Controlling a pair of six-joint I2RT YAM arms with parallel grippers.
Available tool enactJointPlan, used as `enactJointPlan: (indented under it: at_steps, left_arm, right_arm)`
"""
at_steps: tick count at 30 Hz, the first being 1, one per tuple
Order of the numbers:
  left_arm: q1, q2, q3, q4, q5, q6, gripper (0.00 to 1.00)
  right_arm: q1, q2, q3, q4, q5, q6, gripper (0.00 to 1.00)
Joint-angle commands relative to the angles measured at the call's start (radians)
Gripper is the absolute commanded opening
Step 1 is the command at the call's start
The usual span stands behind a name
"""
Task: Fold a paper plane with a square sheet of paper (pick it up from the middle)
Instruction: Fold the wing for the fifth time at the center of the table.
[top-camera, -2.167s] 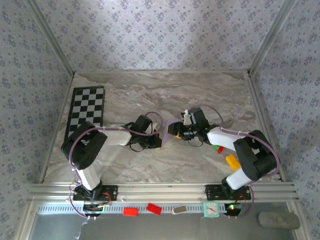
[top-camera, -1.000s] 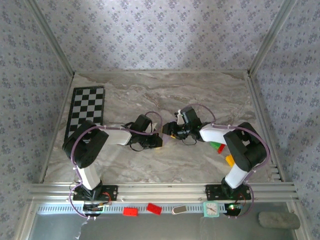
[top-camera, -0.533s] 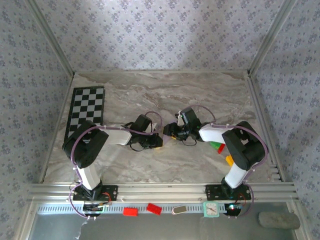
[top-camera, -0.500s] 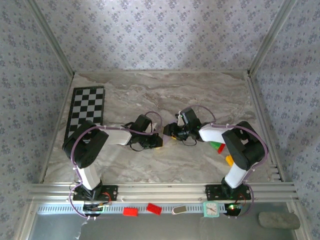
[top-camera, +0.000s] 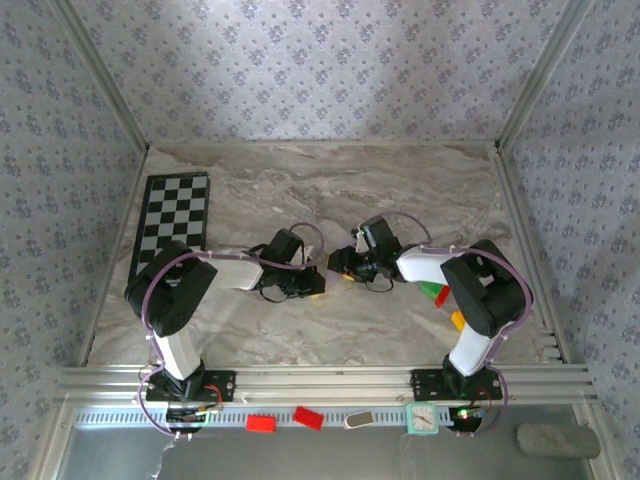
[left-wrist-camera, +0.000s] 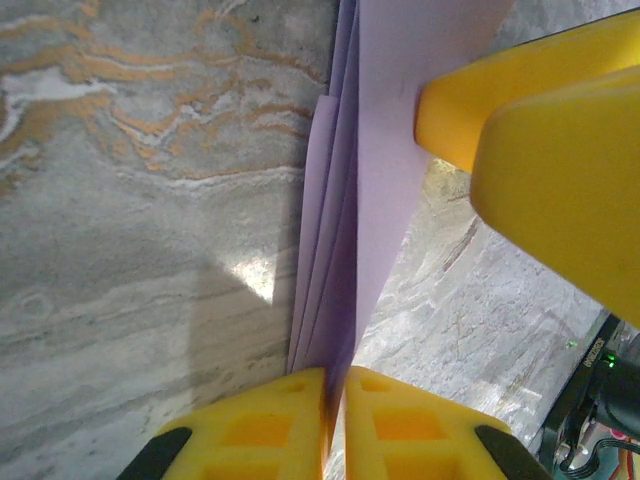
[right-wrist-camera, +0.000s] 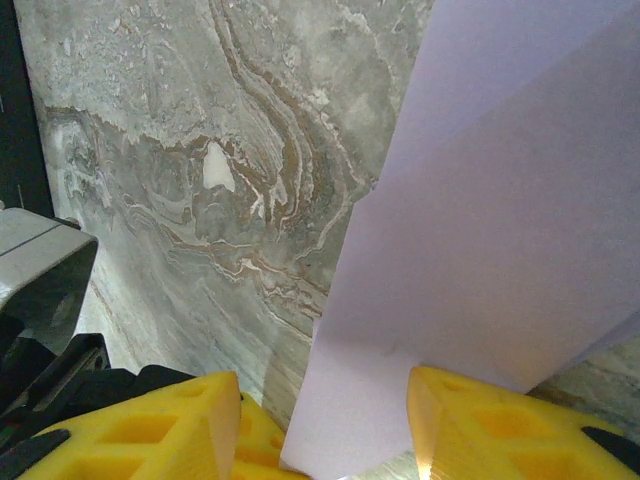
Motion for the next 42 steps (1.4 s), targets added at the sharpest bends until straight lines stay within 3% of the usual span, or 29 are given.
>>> enactJointPlan:
  at_steps: [1, 18, 31, 42]
  left_arm:
    - [0.009, 0.02, -0.007, -0.052, -0.02, -0.006, 0.12]
    - [0.012, 0.031, 0.002, -0.068, -0.029, 0.005, 0.09]
    - [0.012, 0.012, 0.002, -0.09, -0.035, 0.01, 0.09]
    - [0.024, -0.103, -0.004, -0.215, -0.08, 0.039, 0.17]
  right_arm:
    - [-0.006, 0.019, 0.026, -0.029, -0.008, -0.008, 0.5]
    - [0.007, 0.012, 0.031, -0.012, -0.064, -0.005, 0.49]
    - [-0.005, 0.059, 0.053, -0.094, -0.009, -0.004, 0.47]
    - [-0.012, 0.08, 0.071, -0.161, 0.01, -0.005, 0.47]
